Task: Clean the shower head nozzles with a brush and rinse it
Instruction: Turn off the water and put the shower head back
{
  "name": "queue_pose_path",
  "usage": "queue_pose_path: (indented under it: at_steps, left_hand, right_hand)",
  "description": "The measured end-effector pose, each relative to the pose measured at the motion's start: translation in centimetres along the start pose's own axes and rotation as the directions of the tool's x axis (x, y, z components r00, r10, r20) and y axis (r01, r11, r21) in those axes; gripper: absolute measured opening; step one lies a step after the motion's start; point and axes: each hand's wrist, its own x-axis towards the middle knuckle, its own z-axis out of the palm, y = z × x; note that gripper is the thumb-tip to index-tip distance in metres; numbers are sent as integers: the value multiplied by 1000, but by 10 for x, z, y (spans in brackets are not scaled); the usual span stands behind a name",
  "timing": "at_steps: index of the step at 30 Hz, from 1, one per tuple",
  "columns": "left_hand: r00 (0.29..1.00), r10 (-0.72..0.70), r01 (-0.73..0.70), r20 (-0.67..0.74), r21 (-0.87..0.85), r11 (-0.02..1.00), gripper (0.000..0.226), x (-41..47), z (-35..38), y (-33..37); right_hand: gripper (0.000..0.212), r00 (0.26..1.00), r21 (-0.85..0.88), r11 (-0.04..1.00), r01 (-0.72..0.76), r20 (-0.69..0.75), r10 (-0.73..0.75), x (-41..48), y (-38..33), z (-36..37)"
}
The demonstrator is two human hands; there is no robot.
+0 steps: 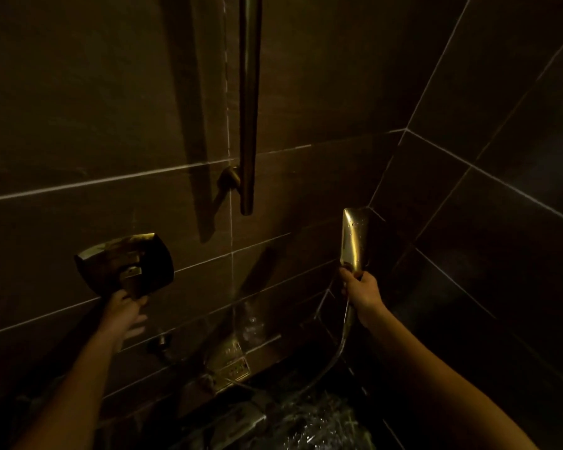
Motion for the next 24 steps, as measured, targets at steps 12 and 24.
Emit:
queue_pose_path:
  at_steps: [12,24]
  left_hand:
    - [999,38,-38,9,-6,999,62,-10,-2,-6]
    - [998,-9,10,60,-12,1000,60,-25,-15,-16]
  right_hand:
    - [26,997,74,995,-71,0,71,13,39,-12]
    - [32,996,-44,998,-46,-76,43,27,57,-21]
